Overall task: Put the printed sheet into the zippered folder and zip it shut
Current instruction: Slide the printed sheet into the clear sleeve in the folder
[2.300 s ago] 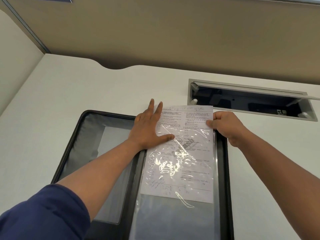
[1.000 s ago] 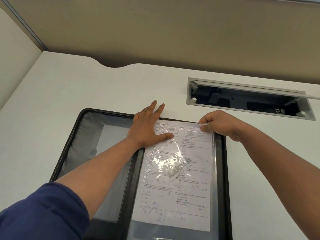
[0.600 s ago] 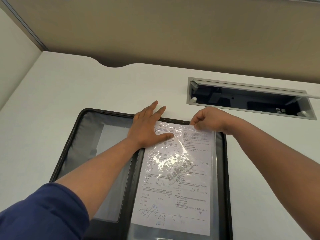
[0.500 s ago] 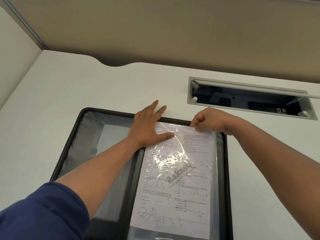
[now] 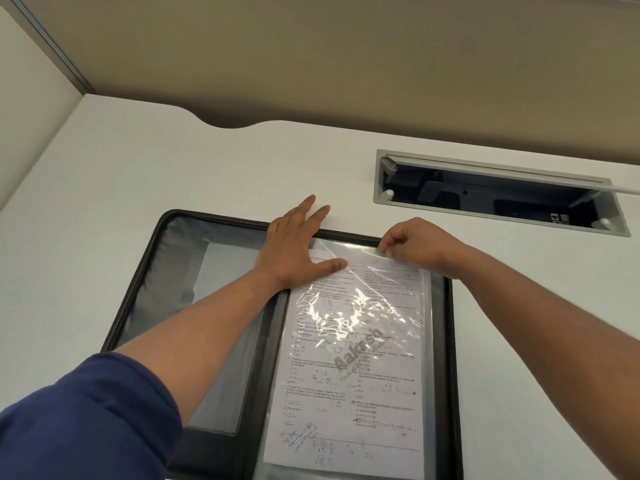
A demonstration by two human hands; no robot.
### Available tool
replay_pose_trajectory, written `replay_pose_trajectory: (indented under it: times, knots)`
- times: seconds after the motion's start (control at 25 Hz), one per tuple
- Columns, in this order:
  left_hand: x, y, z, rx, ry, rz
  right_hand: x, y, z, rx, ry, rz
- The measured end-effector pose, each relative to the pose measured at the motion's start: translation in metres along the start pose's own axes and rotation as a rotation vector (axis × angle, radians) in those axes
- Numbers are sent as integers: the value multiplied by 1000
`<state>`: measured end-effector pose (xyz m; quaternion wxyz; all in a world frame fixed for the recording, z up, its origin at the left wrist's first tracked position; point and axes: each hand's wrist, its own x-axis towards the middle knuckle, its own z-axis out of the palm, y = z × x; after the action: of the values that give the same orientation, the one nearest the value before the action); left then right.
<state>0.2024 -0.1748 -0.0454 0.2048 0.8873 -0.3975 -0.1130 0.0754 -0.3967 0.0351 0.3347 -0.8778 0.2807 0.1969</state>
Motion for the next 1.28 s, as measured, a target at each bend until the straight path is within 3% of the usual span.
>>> replay_pose_trajectory:
  times: [0.08, 0.16, 0.24, 0.4, 0.52, 0.88, 1.28]
  knots:
    - [-2, 0, 1, 2, 10, 9, -16, 0, 16, -115, 344, -42]
    - [-5, 2, -1, 34, 29, 9, -47, 2, 46, -196, 509, -180]
    - [-11, 9, -4, 99, 62, 3, -84, 4, 86, -266, 406, -285]
    - [-54, 27, -1, 134, 5, 29, -127, 22, 148, -352, 212, -196]
    - [-116, 28, 10, 133, -106, 65, -145, 40, 168, -389, 229, -149]
    - [-246, 36, 21, 209, -147, 88, -207, 72, 209, -410, 350, -47]
    - [-269, 47, 29, 275, -115, 106, -223, 82, 214, -413, 390, -32]
